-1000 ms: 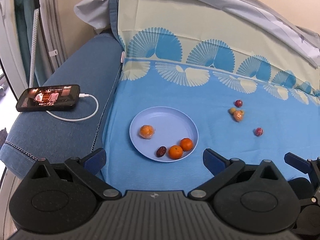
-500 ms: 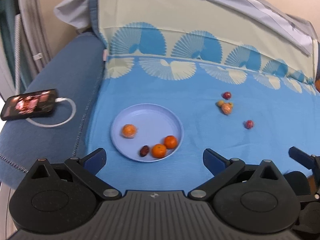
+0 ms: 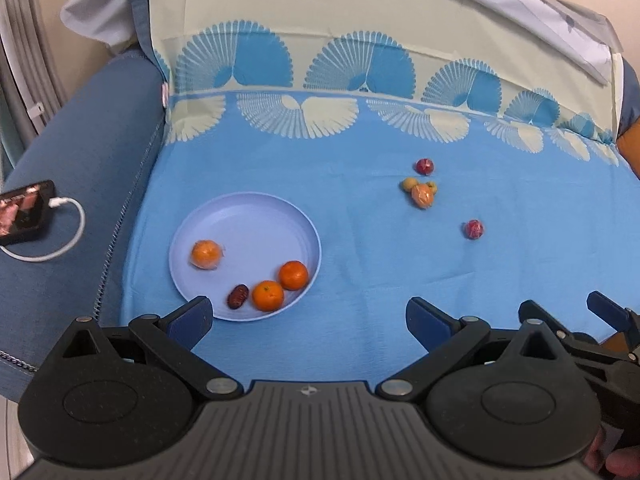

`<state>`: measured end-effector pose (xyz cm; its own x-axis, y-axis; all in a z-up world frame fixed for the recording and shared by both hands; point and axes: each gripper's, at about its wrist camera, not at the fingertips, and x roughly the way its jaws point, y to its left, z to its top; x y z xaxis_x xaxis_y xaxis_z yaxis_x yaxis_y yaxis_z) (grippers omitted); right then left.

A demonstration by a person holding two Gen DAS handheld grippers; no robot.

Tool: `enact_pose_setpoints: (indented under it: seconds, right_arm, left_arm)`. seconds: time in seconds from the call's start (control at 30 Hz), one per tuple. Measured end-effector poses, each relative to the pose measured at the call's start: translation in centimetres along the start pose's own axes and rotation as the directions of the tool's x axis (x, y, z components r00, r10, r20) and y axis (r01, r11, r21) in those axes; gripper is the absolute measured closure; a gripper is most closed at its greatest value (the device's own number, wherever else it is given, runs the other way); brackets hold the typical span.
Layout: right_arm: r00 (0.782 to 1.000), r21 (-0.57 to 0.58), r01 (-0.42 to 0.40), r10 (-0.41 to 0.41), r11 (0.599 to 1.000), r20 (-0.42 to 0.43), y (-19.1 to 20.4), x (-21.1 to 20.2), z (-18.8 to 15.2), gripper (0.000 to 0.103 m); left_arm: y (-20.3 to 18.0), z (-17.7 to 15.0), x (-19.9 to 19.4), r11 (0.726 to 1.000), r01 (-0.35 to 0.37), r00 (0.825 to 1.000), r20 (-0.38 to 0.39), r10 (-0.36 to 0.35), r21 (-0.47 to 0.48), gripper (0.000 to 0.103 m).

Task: Organize fruits
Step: 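Grasp a wrapped mandarin with the left tool while the right tool grasps a wrapped red fruit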

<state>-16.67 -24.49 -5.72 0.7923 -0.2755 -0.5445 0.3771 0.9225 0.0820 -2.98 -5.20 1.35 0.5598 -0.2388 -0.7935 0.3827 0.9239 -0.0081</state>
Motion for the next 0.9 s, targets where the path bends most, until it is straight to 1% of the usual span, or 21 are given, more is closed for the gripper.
enact_pose_setpoints:
  seconds: [0.13, 0.27, 0.5, 0.6, 0.73, 0.83, 0.9]
  right_arm:
    - [0.999, 0.035, 0.043, -0.043, 0.998, -0.015, -1.7, 1.8, 0.0, 0.001]
    - [0.996, 0.082, 0.083, -0.079, 0.993, -0.052, -3.5, 4.4, -0.1, 0.001]
    - [0.981, 0.107, 0.163, -0.150, 0.981, -0.120, -5.7, 10.3, -0.3, 0.001]
    - [0.977, 0.105, 0.188, -0.175, 0.976, -0.121, -6.5, 13.0, -0.2, 0.001]
    - [0.978, 0.094, 0.192, -0.183, 0.977, -0.097, -7.2, 16.8, -0.2, 0.001]
    - [0.982, 0.097, 0.168, -0.158, 0.981, -0.103, -7.7, 19.8, -0.2, 0.001]
    - [0.985, 0.102, 0.148, -0.138, 0.984, -0.104, -7.9, 21.5, 0.0, 0.001]
  left_arm:
    - [-1.1, 0.9, 2.0, 1.000, 0.005, 0.999, -0.044, -0.005, -0.003, 0.000]
    - [-2.6, 2.2, 4.1, 1.000, 0.013, 0.998, -0.056, -0.011, 0.027, 0.000]
    - [-5.8, 5.0, 9.2, 0.996, 0.044, 0.995, -0.091, -0.037, 0.076, 0.000]
    - [-7.3, 6.4, 11.8, 0.994, 0.066, 0.993, -0.108, -0.056, 0.093, 0.000]
    - [-9.7, 8.7, 15.9, 0.986, 0.120, 0.986, -0.126, -0.105, 0.116, 0.000]
    - [-11.7, 10.5, 19.5, 0.979, 0.164, 0.980, -0.134, -0.147, 0.124, 0.000]
    - [-13.0, 11.7, 22.4, 0.974, 0.188, 0.973, -0.157, -0.168, 0.126, 0.000]
